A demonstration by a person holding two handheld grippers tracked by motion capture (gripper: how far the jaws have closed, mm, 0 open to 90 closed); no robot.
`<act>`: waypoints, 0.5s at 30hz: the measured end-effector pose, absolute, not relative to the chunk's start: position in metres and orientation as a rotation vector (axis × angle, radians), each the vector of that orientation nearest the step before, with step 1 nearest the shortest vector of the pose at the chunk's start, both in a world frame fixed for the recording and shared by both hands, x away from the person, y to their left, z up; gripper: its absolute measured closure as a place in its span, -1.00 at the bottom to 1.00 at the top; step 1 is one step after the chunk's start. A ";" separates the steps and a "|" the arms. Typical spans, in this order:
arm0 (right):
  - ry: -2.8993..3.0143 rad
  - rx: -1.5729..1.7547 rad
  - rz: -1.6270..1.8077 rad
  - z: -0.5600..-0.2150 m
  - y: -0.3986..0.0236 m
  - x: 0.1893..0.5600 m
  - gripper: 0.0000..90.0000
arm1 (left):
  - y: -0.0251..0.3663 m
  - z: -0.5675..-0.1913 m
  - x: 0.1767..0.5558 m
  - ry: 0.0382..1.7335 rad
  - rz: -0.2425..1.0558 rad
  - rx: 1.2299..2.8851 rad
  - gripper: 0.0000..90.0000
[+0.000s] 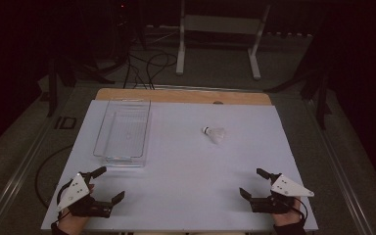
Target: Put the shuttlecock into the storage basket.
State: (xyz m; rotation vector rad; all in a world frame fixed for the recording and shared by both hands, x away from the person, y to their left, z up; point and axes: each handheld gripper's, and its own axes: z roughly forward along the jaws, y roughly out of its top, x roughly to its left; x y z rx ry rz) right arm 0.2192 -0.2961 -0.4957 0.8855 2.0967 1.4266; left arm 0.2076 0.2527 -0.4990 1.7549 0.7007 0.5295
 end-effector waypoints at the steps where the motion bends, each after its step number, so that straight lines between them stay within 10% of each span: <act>1: 2.096 0.890 1.426 -0.495 -0.296 0.219 -0.81 | 0.252 -0.499 0.208 0.697 0.528 1.759 -1.00; 15: 2.073 0.890 1.429 -0.487 -0.292 0.215 -0.81 | 0.251 -0.499 0.207 0.686 0.529 1.758 -1.00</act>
